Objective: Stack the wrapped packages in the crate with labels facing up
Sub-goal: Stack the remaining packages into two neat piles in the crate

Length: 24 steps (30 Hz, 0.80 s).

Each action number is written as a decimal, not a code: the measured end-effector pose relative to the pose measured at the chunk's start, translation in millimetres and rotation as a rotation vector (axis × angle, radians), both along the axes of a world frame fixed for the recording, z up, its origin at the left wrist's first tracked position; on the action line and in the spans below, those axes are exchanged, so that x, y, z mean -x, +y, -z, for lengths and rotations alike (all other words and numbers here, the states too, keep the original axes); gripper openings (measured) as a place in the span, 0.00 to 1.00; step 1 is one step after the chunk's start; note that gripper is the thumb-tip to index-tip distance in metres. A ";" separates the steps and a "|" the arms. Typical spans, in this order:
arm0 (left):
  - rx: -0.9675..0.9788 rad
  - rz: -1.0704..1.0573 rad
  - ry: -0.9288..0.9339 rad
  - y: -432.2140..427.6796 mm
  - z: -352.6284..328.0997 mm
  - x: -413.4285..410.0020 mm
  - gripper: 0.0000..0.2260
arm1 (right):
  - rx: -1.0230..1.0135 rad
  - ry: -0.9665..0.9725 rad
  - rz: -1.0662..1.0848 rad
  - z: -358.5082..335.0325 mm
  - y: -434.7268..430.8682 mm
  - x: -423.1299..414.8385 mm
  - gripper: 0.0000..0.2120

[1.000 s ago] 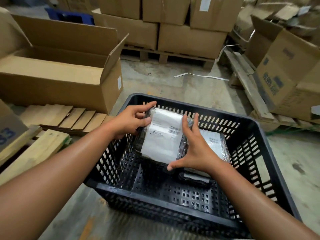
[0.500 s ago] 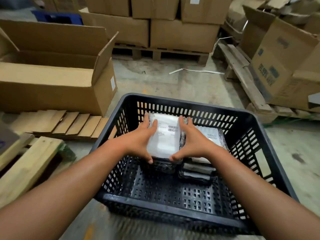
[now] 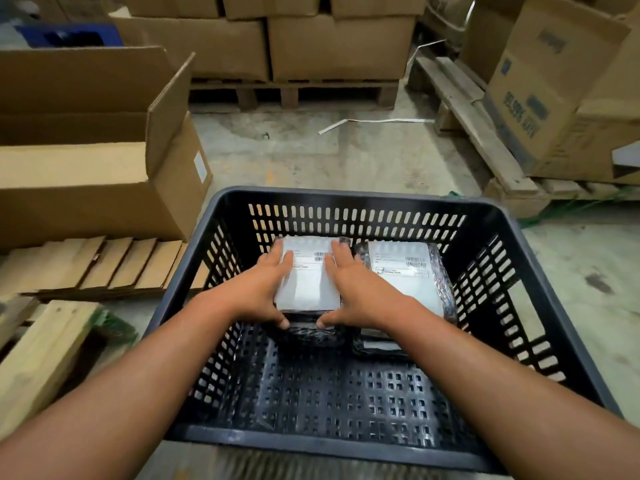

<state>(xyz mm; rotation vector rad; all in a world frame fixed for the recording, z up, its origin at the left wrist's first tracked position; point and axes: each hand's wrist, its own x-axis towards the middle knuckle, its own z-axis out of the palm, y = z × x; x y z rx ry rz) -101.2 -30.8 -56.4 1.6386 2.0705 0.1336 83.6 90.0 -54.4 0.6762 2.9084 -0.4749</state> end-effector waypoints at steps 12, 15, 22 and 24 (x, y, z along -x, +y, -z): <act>0.046 -0.090 -0.143 16.6 7.2 13.1 0.68 | -0.038 -0.114 0.097 27.9 21.8 -7.8 0.64; 0.016 -0.107 -0.159 15.9 6.5 13.1 0.69 | -0.045 -0.109 0.095 30.0 21.1 -8.0 0.65; 0.030 -0.135 -0.186 14.7 2.8 9.8 0.69 | -0.027 -0.077 0.107 31.1 21.6 -8.1 0.66; 0.025 -0.143 -0.191 14.4 2.6 9.5 0.70 | -0.021 -0.065 0.114 30.8 21.7 -8.1 0.66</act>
